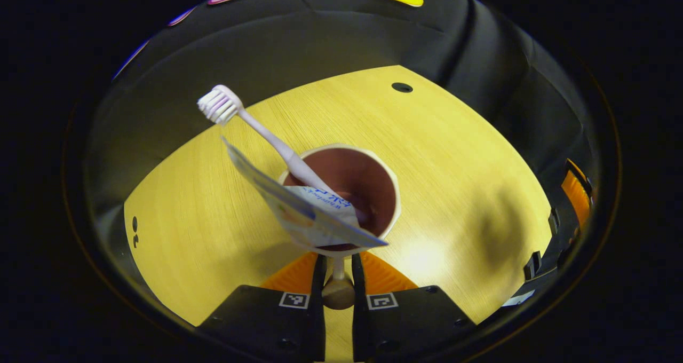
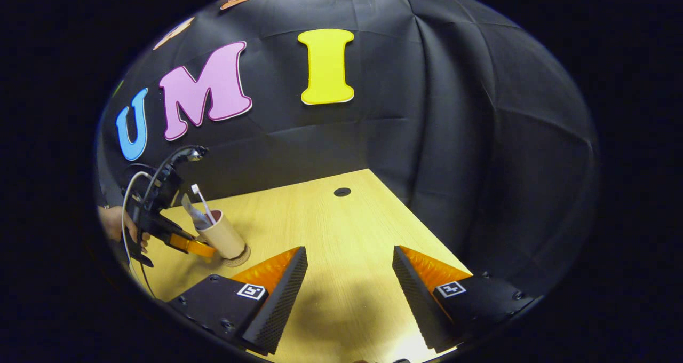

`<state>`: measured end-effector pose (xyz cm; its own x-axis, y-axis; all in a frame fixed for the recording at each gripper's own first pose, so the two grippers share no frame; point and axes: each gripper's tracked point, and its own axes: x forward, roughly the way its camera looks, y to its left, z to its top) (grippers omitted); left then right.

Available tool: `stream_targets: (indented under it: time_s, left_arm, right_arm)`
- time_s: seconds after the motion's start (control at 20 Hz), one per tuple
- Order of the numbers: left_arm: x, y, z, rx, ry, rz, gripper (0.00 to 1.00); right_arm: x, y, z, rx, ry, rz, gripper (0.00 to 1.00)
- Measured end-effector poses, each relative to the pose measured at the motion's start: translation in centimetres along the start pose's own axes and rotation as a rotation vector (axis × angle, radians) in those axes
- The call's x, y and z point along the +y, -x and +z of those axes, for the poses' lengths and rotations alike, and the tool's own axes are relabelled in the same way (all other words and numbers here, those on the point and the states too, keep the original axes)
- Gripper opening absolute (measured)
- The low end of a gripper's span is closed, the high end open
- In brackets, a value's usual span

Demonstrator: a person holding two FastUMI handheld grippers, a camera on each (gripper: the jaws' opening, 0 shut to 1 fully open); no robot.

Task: Put the toothbrush and toothpaste on the desktop into the cup, then pick up the cup and place it on the coaster on the desktop.

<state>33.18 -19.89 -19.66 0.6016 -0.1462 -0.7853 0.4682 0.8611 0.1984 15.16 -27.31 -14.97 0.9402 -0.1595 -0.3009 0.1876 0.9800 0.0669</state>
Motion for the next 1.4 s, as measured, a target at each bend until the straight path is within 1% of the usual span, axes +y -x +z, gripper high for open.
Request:
stream_targets:
  time_s: [0.2,0.25,0.3,0.45,0.5,0.6,0.65,0.75,0.8,0.85,0.9,0.95,1.0,1.05,1.1,1.2,1.25,1.3,1.4]
  left_arm:
    - [-0.1,-0.6,0.1,0.03,0.002,0.009,0.24]
    - [-0.2,-0.7,0.2,0.035,0.003,0.01,0.2]
    - [0.0,-0.7,0.4,0.032,0.006,0.011,0.25]
    - [0.1,-0.6,0.5,0.024,0.027,0.012,0.26]
    - [0.2,-0.5,0.4,0.025,0.042,0.016,0.31]
    - [0.2,-0.5,0.3,0.018,0.067,0.032,0.34]
    - [0.9,0.0,0.1,0.013,0.076,0.048,0.32]
    - [1.6,1.4,-0.3,-0.009,0.093,0.067,0.54]
    - [1.7,2.3,-0.5,-0.023,0.103,0.069,0.68]
    - [2.0,3.4,-1.0,-0.039,0.11,0.068,0.79]
    - [2.7,4.4,-1.3,-0.062,0.113,0.086,0.84]
    - [3.2,5.5,-1.5,-0.09,0.116,0.1,0.95]
    - [3.8,6.6,-1.6,-0.122,0.11,0.125,0.98]
    - [4.1,8.0,-1.8,-0.153,0.108,0.129,1.0]
    - [4.2,9.2,-2.3,-0.181,0.111,0.133,1.0]
    - [5.4,12.0,-3.6,-0.227,0.118,0.176,0.99]
    - [5.7,13.5,-4.3,-0.254,0.129,0.184,1.0]
    - [5.8,15.0,-5.1,-0.282,0.147,0.174,0.99]
    - [5.8,18.0,-7.0,-0.338,0.199,0.15,0.99]
  right_arm:
    - [0.5,0.6,-0.2,0.001,0.022,0.017,0.99]
    - [0.7,0.8,-0.2,-0.002,0.018,0.019,0.99]
    - [1.0,0.9,-0.4,-0.001,0.015,0.028,0.99]
    - [1.9,1.2,-1.0,0.014,0.026,0.049,0.99]
    - [2.2,1.3,-1.2,0.021,0.03,0.057,0.99]
    - [2.6,1.5,-1.1,0.019,0.036,0.067,0.99]
    - [2.8,1.5,-0.9,0.016,0.037,0.072,0.99]
    - [3.1,1.7,-0.8,0.014,0.042,0.079,0.99]
    - [3.2,1.8,-0.7,0.013,0.045,0.081,0.99]
    - [3.5,2.0,-0.6,0.013,0.046,0.085,0.99]
    - [3.8,2.0,-0.6,0.013,0.046,0.09,0.99]
    - [4.1,2.1,-0.5,0.013,0.046,0.095,0.99]
    - [4.6,2.2,-0.4,0.015,0.048,0.102,0.99]
    - [5.0,2.4,-0.3,0.015,0.051,0.109,0.99]
    - [5.5,2.6,-0.3,0.019,0.053,0.115,0.99]
    - [6.8,3.7,0.1,0.028,0.04,0.134,0.99]
    - [7.4,4.4,0.5,0.02,0.027,0.139,0.99]
    - [8.1,5.1,0.8,0.018,0.017,0.148,1.0]
    - [9.7,6.4,0.9,0.028,0.013,0.175,0.99]
